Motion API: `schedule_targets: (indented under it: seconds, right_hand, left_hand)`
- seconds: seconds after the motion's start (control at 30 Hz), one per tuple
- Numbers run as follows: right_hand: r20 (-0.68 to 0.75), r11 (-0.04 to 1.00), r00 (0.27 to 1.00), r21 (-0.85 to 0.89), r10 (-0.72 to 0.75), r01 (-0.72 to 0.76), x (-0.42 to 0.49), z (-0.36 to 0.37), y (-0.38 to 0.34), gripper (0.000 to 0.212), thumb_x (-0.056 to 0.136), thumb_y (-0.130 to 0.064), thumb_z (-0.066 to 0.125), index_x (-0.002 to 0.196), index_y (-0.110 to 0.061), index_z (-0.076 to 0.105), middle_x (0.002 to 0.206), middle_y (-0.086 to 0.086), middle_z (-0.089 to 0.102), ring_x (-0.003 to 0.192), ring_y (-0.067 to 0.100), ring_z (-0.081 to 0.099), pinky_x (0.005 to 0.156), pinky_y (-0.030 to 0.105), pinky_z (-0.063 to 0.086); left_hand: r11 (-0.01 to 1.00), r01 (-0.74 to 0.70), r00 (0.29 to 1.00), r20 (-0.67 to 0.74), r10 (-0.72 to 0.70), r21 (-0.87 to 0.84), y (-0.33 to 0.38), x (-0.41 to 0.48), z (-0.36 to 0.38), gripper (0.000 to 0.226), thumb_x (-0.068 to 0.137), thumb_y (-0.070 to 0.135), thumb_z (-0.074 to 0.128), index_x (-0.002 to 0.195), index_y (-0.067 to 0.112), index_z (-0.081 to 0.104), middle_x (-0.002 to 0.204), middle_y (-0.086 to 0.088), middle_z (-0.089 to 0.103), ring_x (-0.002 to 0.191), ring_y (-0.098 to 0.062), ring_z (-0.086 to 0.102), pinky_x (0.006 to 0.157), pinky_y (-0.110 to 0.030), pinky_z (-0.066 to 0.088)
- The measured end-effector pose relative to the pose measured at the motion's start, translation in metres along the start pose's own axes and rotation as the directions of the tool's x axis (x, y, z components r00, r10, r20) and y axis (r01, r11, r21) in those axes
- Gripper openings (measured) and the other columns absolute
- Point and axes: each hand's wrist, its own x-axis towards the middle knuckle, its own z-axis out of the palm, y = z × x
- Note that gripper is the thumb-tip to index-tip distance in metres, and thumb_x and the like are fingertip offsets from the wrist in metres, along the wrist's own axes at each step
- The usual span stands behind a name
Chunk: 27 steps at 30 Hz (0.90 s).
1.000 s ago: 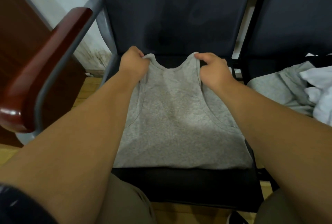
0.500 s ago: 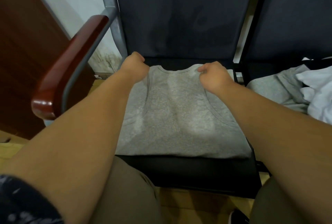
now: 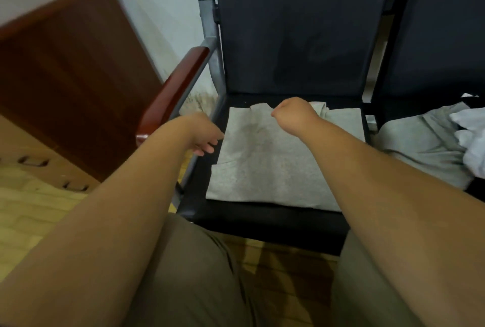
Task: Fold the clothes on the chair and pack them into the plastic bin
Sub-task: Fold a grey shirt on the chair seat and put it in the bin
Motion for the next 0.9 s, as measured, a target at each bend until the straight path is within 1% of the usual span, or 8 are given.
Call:
schedule_targets:
  seconds: [0.1, 0.17, 0.23, 0.33, 0.5, 0.6, 0.8, 0.9]
  right_hand:
    - [0.035, 1.000, 0.999, 0.008, -0.014, 0.014, -0.005, 0.023, -0.019, 0.026, 0.105, -0.023, 0.055, 0.119, -0.008, 0.071, 0.109, 0.011, 0.072, 0.085, 0.024, 0.066, 0.064, 0.033, 0.051]
    - [0.059, 0.999, 0.998, 0.010, -0.036, 0.035, -0.003, 0.039, -0.028, 0.031, 0.106, -0.024, 0.054, 0.130, -0.011, 0.069, 0.121, 0.008, 0.070, 0.093, 0.023, 0.066, 0.067, 0.033, 0.048]
    - [0.074, 0.998, 0.996, -0.006, -0.055, 0.056, -0.001, 0.053, -0.036, 0.035, 0.106, -0.024, 0.054, 0.137, -0.013, 0.067, 0.133, 0.008, 0.066, 0.105, 0.025, 0.066, 0.074, 0.033, 0.047]
    - [0.109, 0.997, 0.991, -0.024, -0.075, 0.079, 0.006, 0.072, -0.044, 0.029, 0.106, -0.026, 0.054, 0.124, -0.013, 0.072, 0.120, 0.007, 0.071, 0.098, 0.023, 0.065, 0.080, 0.036, 0.053]
    - [0.147, 0.981, 0.976, -0.093, -0.158, 0.173, 0.017, 0.096, -0.050, 0.028, 0.106, -0.023, 0.052, 0.113, -0.017, 0.078, 0.116, 0.005, 0.074, 0.105, 0.023, 0.068, 0.097, 0.043, 0.058]
    - [0.120, 0.968, 0.978, -0.168, -0.170, 0.189, 0.031, 0.104, -0.055, 0.025, 0.104, -0.022, 0.055, 0.110, -0.017, 0.079, 0.112, 0.004, 0.074, 0.104, 0.024, 0.068, 0.098, 0.043, 0.058]
    - [0.127, 0.928, 0.977, -0.312, -0.172, 0.204, 0.065, 0.121, -0.067, 0.031, 0.096, -0.044, 0.067, 0.087, -0.015, 0.070, 0.085, 0.003, 0.067, 0.088, 0.025, 0.068, 0.071, 0.034, 0.050]
    - [0.132, 0.893, 0.980, -0.407, -0.147, 0.189, 0.074, 0.130, -0.074, 0.044, 0.093, -0.059, 0.067, 0.099, -0.016, 0.061, 0.091, 0.002, 0.059, 0.087, 0.024, 0.061, 0.068, 0.036, 0.049]
  left_hand:
    - [0.998, 0.064, 0.998, 0.013, -0.064, 0.007, -0.029, -0.009, 0.015, 0.031, 0.104, 0.021, 0.065, 0.133, 0.011, 0.062, 0.110, 0.001, 0.071, 0.092, -0.014, 0.072, 0.060, -0.029, 0.054]
    - [0.993, 0.115, 0.993, 0.020, -0.115, -0.026, -0.050, -0.008, 0.029, 0.037, 0.101, 0.028, 0.070, 0.129, 0.007, 0.061, 0.113, -0.004, 0.072, 0.091, -0.017, 0.071, 0.058, -0.031, 0.052]
    - [0.990, 0.143, 0.985, 0.104, -0.140, -0.016, -0.066, -0.006, 0.040, 0.045, 0.098, 0.034, 0.074, 0.130, 0.005, 0.058, 0.114, -0.006, 0.071, 0.095, -0.020, 0.071, 0.072, -0.037, 0.060]
    - [0.990, 0.137, 0.974, 0.180, -0.138, 0.016, -0.080, 0.000, 0.045, 0.049, 0.096, 0.036, 0.077, 0.130, 0.006, 0.057, 0.115, -0.006, 0.072, 0.100, -0.020, 0.072, 0.090, -0.043, 0.062]
    - [0.995, 0.086, 0.978, 0.184, -0.094, 0.051, -0.087, 0.012, 0.043, 0.038, 0.090, 0.036, 0.083, 0.109, 0.009, 0.065, 0.097, -0.007, 0.072, 0.083, -0.017, 0.071, 0.068, -0.032, 0.061]
    - [0.982, 0.011, 0.988, 0.149, -0.040, 0.187, -0.088, 0.019, 0.040, 0.048, 0.080, 0.052, 0.087, 0.101, 0.012, 0.070, 0.095, -0.007, 0.071, 0.083, -0.023, 0.069, 0.067, -0.035, 0.059]
    - [0.965, -0.058, 0.980, 0.197, 0.008, 0.254, -0.079, 0.022, 0.042, 0.047, 0.076, 0.050, 0.092, 0.097, 0.012, 0.075, 0.094, -0.003, 0.073, 0.087, -0.022, 0.069, 0.072, -0.035, 0.056]
    - [0.955, -0.055, 0.974, 0.225, -0.012, 0.291, -0.077, 0.028, 0.043, 0.040, 0.077, 0.046, 0.091, 0.095, 0.014, 0.077, 0.093, -0.001, 0.075, 0.085, -0.020, 0.070, 0.069, -0.033, 0.058]
